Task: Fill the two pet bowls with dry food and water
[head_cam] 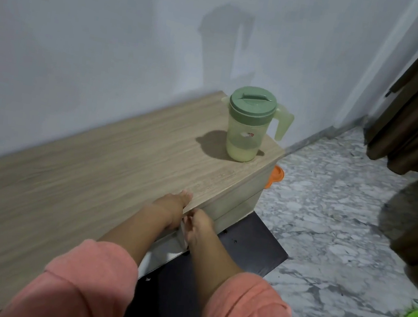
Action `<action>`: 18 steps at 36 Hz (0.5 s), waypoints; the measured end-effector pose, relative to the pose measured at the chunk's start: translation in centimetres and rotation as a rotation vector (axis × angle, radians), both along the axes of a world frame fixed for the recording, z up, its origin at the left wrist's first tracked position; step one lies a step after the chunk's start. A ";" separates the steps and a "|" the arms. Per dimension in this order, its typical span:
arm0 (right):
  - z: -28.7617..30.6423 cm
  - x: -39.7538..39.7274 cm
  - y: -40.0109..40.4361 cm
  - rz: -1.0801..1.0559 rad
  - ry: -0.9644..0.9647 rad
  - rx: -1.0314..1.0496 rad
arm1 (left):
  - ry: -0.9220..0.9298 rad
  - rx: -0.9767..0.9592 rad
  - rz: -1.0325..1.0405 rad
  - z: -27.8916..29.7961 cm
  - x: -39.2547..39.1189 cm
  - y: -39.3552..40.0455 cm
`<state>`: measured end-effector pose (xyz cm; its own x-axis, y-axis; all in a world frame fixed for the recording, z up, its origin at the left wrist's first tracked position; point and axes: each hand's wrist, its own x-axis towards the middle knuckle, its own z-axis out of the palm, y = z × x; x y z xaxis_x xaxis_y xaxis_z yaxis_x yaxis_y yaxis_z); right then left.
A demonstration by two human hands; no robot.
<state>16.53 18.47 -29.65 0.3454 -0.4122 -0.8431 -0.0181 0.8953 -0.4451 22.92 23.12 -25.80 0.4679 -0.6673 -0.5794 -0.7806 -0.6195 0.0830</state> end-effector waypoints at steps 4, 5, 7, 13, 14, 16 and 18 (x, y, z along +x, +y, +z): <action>0.4 -0.2 -0.1 0.037 -0.008 -0.034 | -0.002 -0.006 0.007 -0.1 -0.1 0.0; 0.5 -0.2 -0.1 0.042 -0.014 -0.041 | -0.004 -0.006 0.008 -0.1 -0.1 -0.1; 0.8 -0.5 -0.3 0.078 -0.007 -0.058 | -0.003 -0.006 0.012 -0.2 -0.1 -0.1; 2.3 -1.4 -1.1 0.313 0.055 -0.146 | 0.014 -0.038 0.054 -0.8 0.1 0.0; 2.6 -1.6 -1.5 0.361 0.081 -0.170 | 0.019 -0.047 0.065 -0.9 0.0 0.0; 3.3 -2.1 -2.3 0.450 0.152 -0.243 | 0.036 -0.058 0.089 -1.0 -0.2 0.1; 3.6 -2.4 -3.3 0.527 0.223 -0.353 | 0.045 -0.099 0.117 -1.1 -0.3 0.0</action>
<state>14.17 15.18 -26.03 0.4091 -0.5000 -0.7633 -0.5384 0.5432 -0.6443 22.59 23.11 -26.94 0.5211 -0.6646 -0.5355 -0.6974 -0.6932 0.1818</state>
